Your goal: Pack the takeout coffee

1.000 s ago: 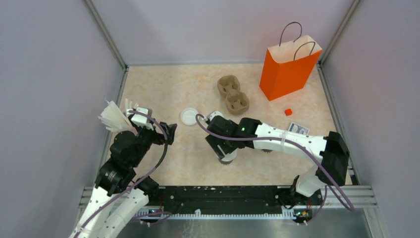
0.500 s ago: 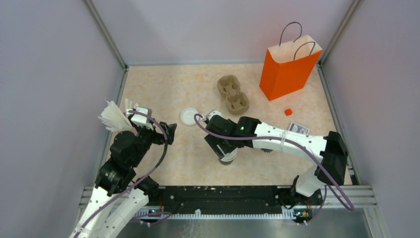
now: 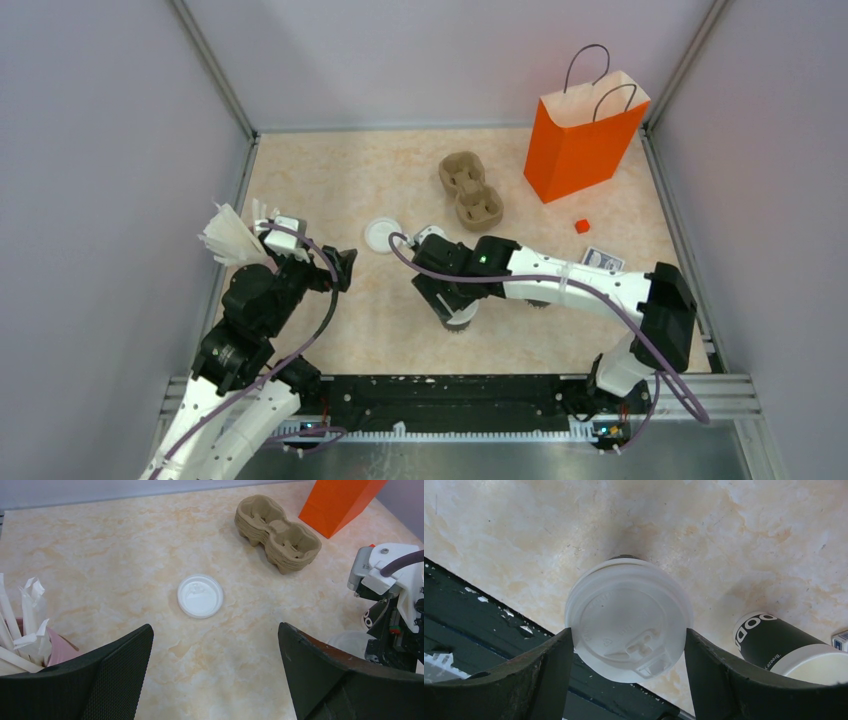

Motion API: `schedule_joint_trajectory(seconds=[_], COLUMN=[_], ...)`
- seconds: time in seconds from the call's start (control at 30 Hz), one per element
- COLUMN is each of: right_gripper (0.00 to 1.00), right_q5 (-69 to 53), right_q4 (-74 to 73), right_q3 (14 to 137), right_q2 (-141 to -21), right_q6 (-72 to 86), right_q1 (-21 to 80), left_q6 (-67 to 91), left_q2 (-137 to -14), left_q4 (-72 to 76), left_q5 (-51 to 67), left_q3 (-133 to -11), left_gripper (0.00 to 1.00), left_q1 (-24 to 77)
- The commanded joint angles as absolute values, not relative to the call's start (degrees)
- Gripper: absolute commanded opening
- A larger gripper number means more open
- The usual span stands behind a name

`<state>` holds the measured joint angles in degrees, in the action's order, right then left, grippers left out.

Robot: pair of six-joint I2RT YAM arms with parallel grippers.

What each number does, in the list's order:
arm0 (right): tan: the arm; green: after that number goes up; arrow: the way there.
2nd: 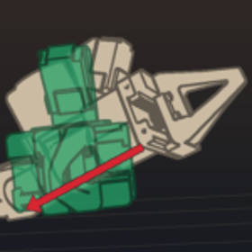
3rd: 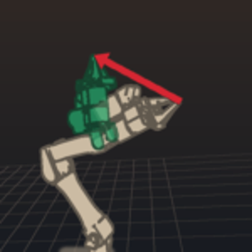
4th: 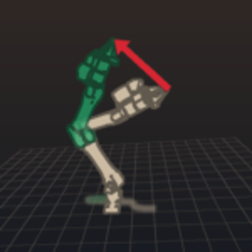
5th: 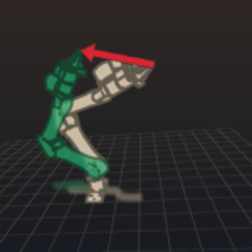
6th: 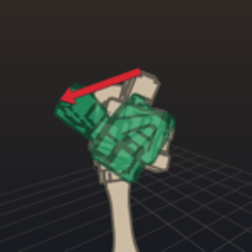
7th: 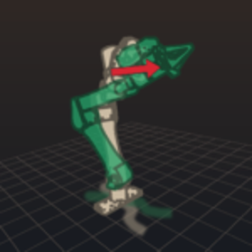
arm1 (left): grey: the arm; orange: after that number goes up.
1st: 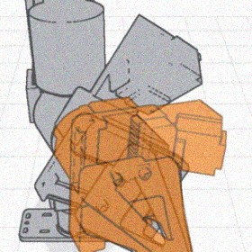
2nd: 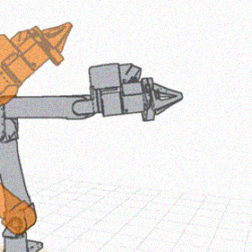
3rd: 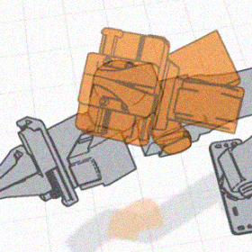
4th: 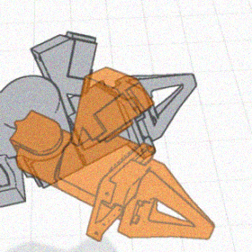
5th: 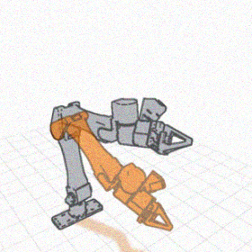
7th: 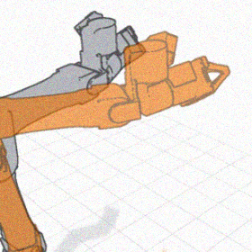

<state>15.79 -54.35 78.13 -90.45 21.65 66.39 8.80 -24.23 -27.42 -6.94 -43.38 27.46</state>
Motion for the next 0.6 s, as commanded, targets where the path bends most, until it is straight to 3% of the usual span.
schedule_joint_trajectory(seconds=[0.0,0.57], right_gripper=[0.72,0.71], right_q5=[16.7,17.8], right_q4=[-53.4,-55.0], right_q3=[78.8,81.2], right_q2=[-91.1,-89.1], right_q6=[21.6,22.5], right_q1=[67.2,67.7], left_q6=[8.1,8.1], left_q2=[-23.6,-23.2], left_q4=[-25.5,-25.5], left_q5=[-7.4,-7.7], left_q3=[-42.9,-43.0], left_gripper=[0.99,0.99], left_q1=[27.4,27.3])
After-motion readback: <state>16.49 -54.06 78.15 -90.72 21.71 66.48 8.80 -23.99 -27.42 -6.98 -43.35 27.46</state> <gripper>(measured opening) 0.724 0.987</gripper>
